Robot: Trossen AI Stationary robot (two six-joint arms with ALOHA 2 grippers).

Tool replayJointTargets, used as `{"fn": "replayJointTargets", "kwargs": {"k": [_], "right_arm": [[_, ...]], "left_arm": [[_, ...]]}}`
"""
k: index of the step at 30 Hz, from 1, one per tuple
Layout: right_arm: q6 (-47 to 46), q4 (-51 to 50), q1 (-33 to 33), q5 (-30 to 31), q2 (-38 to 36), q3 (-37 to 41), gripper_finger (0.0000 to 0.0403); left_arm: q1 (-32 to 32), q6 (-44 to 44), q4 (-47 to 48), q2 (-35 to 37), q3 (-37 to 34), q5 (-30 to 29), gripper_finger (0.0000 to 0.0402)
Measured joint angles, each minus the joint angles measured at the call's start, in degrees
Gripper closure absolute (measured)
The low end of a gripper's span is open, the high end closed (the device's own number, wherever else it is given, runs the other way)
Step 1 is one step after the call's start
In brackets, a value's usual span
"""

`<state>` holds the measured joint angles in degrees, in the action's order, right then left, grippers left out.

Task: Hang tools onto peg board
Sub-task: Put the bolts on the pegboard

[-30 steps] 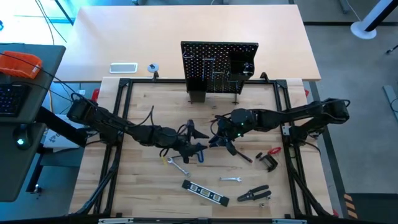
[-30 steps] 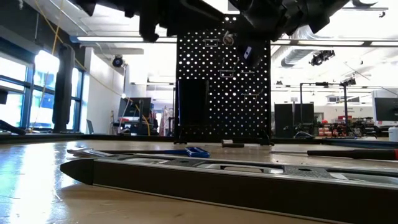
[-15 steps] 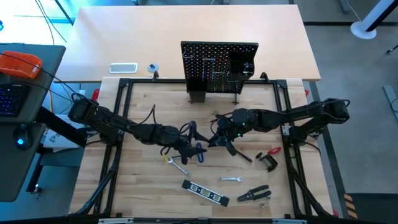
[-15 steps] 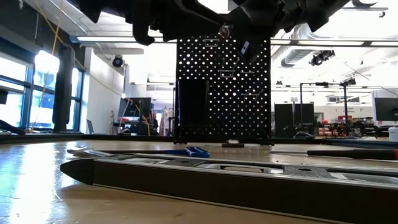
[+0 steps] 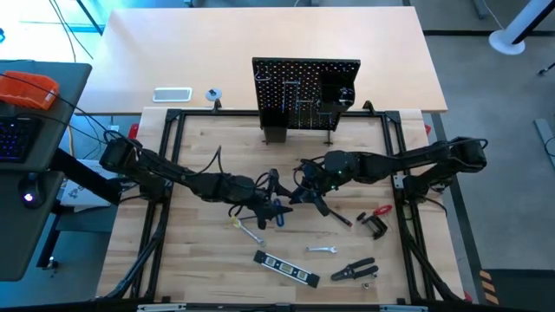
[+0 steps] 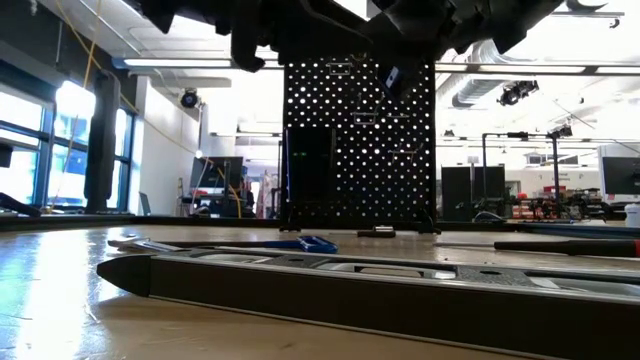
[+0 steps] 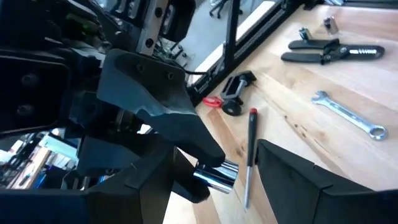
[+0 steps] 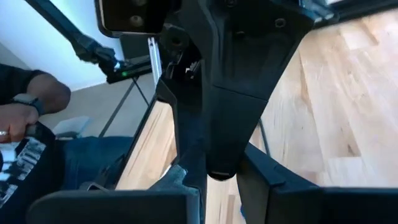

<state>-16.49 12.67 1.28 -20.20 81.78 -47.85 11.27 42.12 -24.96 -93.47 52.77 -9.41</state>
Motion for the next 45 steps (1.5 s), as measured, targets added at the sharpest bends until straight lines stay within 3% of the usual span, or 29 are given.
{"fn": "replayJointTargets", "kwargs": {"k": [10, 21, 27, 32, 36, 45], "right_arm": [[0.48, -0.95, -0.11, 0.39, 0.00, 0.02, 0.0354], [1.57, -1.91, -0.11, 0.47, 0.02, 0.00, 0.0354], [1.33, -2.15, -0.09, 0.21, 0.02, -0.07, 0.0341], [1.07, -2.31, -0.13, 0.23, 0.02, -0.15, 0.0352], [1.13, -2.39, -0.13, 0.23, 0.00, -0.18, 0.0352], [1.36, -2.39, -0.15, 0.15, -0.07, -0.29, 0.0352]], "left_arm": [[0.00, 0.14, 1.31, -0.30, 0.42, -1.85, 0.0202], [0.00, 1.22, 2.89, -0.26, 0.42, -2.07, 0.0322], [-0.02, 1.64, 2.94, -0.28, 0.42, -1.02, 0.0314], [0.04, 2.51, 2.94, -0.34, 0.34, -2.08, 0.0241], [0.09, 2.99, 2.75, -0.37, 0.29, -2.07, 0.0206], [0.09, 5.13, 1.19, -0.44, 0.25, -3.32, 0.0206]]}}
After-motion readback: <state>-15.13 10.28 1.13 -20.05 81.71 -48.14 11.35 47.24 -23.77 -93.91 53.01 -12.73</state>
